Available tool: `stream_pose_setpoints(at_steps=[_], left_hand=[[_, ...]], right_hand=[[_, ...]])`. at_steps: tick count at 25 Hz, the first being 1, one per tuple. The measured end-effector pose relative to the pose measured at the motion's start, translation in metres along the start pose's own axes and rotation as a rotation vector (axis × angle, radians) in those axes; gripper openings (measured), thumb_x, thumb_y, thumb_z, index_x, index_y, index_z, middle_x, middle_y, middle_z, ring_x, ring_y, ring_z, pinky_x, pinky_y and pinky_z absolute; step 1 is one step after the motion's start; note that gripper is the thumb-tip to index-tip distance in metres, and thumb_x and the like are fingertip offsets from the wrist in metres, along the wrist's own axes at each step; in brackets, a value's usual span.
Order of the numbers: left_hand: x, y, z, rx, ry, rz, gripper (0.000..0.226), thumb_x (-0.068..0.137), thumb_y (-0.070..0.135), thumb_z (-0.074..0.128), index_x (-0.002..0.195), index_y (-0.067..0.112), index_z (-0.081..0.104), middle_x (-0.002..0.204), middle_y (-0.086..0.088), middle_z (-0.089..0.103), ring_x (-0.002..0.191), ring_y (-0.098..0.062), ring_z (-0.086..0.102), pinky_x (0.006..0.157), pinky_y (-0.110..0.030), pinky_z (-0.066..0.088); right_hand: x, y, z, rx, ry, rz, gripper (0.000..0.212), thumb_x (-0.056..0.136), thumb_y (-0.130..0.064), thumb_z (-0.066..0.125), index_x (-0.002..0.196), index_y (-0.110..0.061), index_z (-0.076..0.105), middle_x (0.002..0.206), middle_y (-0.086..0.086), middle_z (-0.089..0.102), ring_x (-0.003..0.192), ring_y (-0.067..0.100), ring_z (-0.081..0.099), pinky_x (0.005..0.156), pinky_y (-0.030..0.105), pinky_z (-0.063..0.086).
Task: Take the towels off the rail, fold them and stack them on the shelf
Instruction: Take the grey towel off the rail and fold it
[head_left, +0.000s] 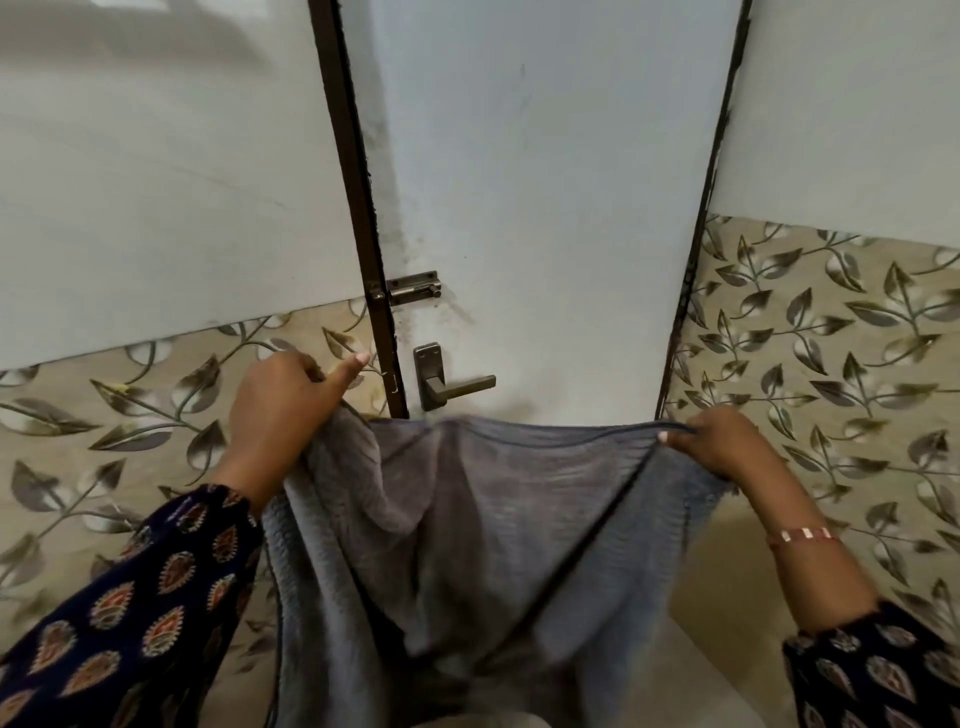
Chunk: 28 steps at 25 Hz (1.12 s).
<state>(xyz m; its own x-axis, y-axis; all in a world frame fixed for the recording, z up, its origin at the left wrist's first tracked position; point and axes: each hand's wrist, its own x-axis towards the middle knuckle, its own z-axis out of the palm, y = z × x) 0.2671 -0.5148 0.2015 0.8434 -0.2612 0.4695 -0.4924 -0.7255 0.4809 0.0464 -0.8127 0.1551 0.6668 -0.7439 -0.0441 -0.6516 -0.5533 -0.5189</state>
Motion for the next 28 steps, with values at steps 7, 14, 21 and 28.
stream_pose_setpoints(at_steps=[7,14,21,28], left_hand=[[-0.003,-0.02,0.035,-0.292,-0.474,-0.445,0.095,0.067,0.083,0.032,0.102,0.0,0.063,0.124,-0.029,0.056,0.114,-0.041,0.053,0.098,-0.044,0.043],[-0.052,0.038,0.069,-0.992,-0.806,-0.752,0.056,0.061,0.046,0.068,0.091,-0.001,0.06,0.086,-0.02,0.069,0.075,-0.028,0.066,0.061,-0.033,0.057],[-0.076,0.072,0.057,-0.88,-0.808,-0.217,0.014,0.083,0.015,0.062,0.094,0.009,0.068,0.096,-0.014,0.071,0.089,-0.023,0.067,0.084,-0.035,0.053],[-0.081,0.076,0.033,-0.457,-0.703,0.27,0.052,0.067,0.015,0.078,0.112,0.016,0.052,0.1,0.004,0.061,0.093,-0.01,0.061,0.079,-0.02,0.052]], right_hand=[[-0.013,-0.019,0.006,0.581,-0.184,0.21,0.025,0.079,-0.014,0.071,0.066,-0.002,0.053,0.065,0.012,0.054,0.057,0.021,0.052,0.051,0.023,0.043],[-0.045,-0.071,0.046,0.847,-0.421,0.096,0.016,0.083,0.0,0.061,0.079,-0.013,0.052,0.066,0.006,0.055,0.054,0.014,0.052,0.041,0.02,0.047],[-0.054,-0.1,0.057,1.061,-0.412,0.075,0.012,0.083,0.004,0.055,0.073,-0.003,0.054,0.061,0.013,0.053,0.043,0.015,0.056,0.039,0.026,0.051],[-0.057,-0.107,0.052,1.083,-0.388,-0.016,0.012,0.082,0.002,0.051,0.072,-0.003,0.055,0.05,0.009,0.061,0.04,0.015,0.059,0.041,0.02,0.047]])
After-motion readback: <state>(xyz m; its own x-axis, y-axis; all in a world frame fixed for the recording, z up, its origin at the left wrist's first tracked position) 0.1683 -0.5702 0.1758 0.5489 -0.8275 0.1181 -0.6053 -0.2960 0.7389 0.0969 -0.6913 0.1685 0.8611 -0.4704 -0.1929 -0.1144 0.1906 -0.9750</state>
